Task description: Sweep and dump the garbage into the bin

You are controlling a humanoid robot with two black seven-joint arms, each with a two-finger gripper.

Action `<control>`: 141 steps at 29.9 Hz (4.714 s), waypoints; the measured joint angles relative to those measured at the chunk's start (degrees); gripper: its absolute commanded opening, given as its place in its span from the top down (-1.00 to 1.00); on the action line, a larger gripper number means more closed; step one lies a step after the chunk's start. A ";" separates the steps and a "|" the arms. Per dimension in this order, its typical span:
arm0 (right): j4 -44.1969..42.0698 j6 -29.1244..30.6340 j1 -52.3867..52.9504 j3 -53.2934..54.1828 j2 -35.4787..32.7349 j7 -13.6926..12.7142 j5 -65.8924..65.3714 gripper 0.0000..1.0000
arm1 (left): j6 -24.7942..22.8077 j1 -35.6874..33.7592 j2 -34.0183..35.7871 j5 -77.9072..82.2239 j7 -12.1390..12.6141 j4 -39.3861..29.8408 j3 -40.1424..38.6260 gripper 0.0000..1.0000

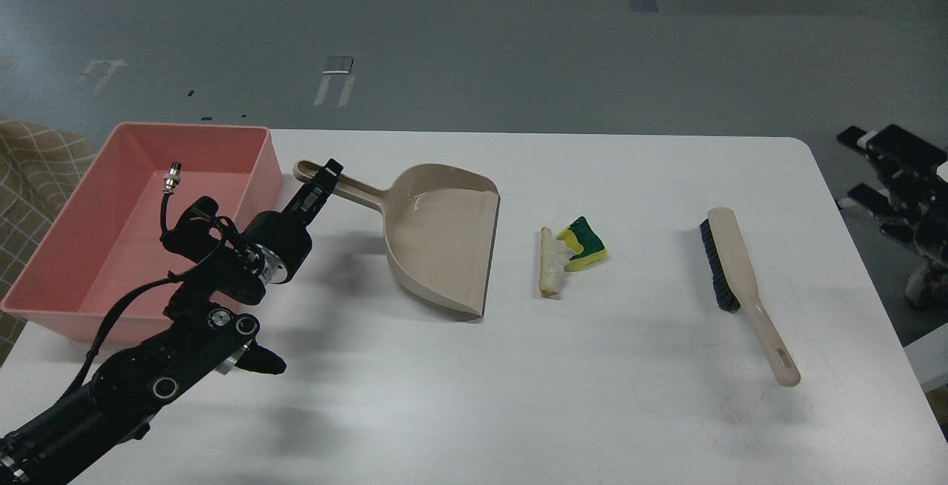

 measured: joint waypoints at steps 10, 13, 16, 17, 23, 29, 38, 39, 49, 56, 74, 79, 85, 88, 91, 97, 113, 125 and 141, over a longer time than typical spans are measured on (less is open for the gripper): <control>2.96 -1.36 -3.46 -16.46 -4.23 0.08 -3.50 -1.00 | 0.94 -0.81 0.34 1.37 -0.15 -0.06 0.00 1.00; 3.38 -2.76 -3.67 -18.23 -3.43 0.08 -3.64 -1.00 | 0.95 -0.72 0.09 1.37 -0.14 -0.06 -0.01 1.00; 3.62 -3.33 -3.68 -18.85 -1.69 0.05 -3.75 -1.00 | 0.99 -0.63 -0.08 1.31 -0.06 -0.06 -0.05 1.00; 3.61 -3.48 -3.68 -18.92 -1.27 -0.04 -3.76 -1.00 | 1.00 -0.58 -0.12 1.27 -0.02 -0.06 -0.07 1.00; 3.47 -4.74 -3.71 -19.04 1.47 -0.93 -3.84 -1.00 | 1.04 -0.44 -1.14 1.20 0.10 -0.03 -0.07 1.00; 3.68 -5.90 -3.17 -18.95 3.12 -1.02 -3.85 -1.00 | 1.01 -0.23 -1.87 1.02 0.17 -0.38 -0.02 1.00; 9.21 -5.87 -0.83 -18.94 2.00 -3.00 -5.17 -1.00 | 0.97 0.03 -2.03 0.93 0.21 -0.60 -0.03 1.00; 9.59 -5.81 -0.55 -18.96 1.82 -3.32 -5.59 -0.99 | 0.97 0.03 -2.05 0.93 0.21 -0.61 -0.06 1.00; 11.52 -3.42 1.50 -19.04 -1.95 -7.71 -14.91 -0.97 | 0.99 0.18 -2.03 0.83 0.21 -1.29 -0.08 1.00; 12.21 -1.74 2.20 -19.03 -2.11 -9.34 -18.68 -0.97 | 1.00 0.21 -2.67 0.76 0.21 -1.30 -0.09 1.00; 14.43 0.43 4.80 -19.36 -1.61 -10.93 -25.08 -0.47 | 1.00 0.21 -2.85 0.66 0.11 -1.31 -0.09 1.00; 14.39 0.43 4.80 -20.30 -0.90 -11.32 -26.24 -0.38 | 1.00 0.21 -2.86 0.66 0.11 -1.31 -0.09 1.00; 14.25 0.43 4.80 -20.44 -0.11 -11.48 -26.68 -0.09 | 1.00 0.21 -2.86 0.66 0.07 -1.31 -0.15 1.00; 14.25 0.37 4.80 -20.45 -0.02 -11.50 -26.71 0.03 | 1.00 0.21 -2.86 0.66 0.04 -1.31 -0.17 1.00; 14.24 0.34 4.80 -20.52 -0.02 -11.55 -26.75 0.13 | 1.00 0.21 -2.86 0.66 0.03 -1.31 -0.17 1.00; 14.36 0.28 4.80 -20.80 -0.20 -12.36 -26.73 1.00 | 1.05 0.21 -2.94 0.66 0.03 -1.30 -0.18 1.00; 16.31 0.34 9.25 -20.77 -0.16 -14.98 -23.43 1.00 | 1.05 0.39 -3.08 0.75 0.02 -1.69 -0.03 1.00; 15.03 0.95 13.81 -26.88 8.60 -15.94 -20.41 1.00 | 1.09 0.98 -3.06 1.27 -0.17 -1.75 0.08 1.00; 9.26 0.63 26.08 -35.58 24.35 -15.06 -9.70 1.00 | 1.78 3.98 -2.61 1.46 -0.06 -4.28 0.11 1.00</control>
